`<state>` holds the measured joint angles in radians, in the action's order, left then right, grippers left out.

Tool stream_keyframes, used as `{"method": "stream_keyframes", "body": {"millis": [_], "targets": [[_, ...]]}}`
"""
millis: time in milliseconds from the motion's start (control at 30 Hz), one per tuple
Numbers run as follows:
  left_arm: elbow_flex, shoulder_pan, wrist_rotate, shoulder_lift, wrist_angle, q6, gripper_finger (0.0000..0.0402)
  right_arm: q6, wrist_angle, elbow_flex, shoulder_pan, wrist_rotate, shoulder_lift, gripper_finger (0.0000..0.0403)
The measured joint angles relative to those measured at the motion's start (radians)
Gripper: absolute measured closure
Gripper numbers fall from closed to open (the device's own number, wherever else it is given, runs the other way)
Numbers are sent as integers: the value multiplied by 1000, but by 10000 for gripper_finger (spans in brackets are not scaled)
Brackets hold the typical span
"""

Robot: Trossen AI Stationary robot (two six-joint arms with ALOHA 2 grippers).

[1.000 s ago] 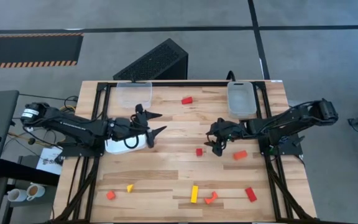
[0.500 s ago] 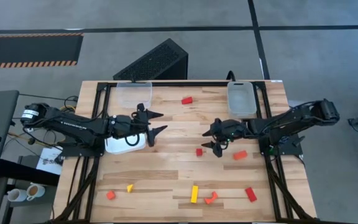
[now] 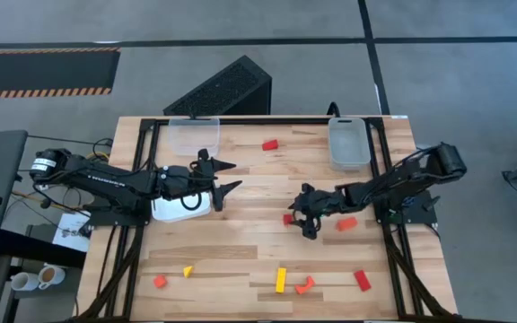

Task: Sort & place blocks by color
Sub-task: Put the middle red block into the gray bin

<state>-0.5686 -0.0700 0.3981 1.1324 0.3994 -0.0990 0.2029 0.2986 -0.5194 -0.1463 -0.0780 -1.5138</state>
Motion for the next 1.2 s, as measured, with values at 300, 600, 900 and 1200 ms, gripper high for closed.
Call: {"method": "stream_keyframes", "body": {"millis": [300,600,900,1200], "targets": [[0,0,0,0,-4,-3,150,-13,59,0,-8,-3,-139,126],[0,0,7,0,-7,0,150,-35,83,1,2,1,-141,163],[0,0,7,0,-8,0,150,-49,58,2,38,-16,7,292],[0,0,8,0,-14,0,150,111,-358,1,200,-397,296,292]]}}
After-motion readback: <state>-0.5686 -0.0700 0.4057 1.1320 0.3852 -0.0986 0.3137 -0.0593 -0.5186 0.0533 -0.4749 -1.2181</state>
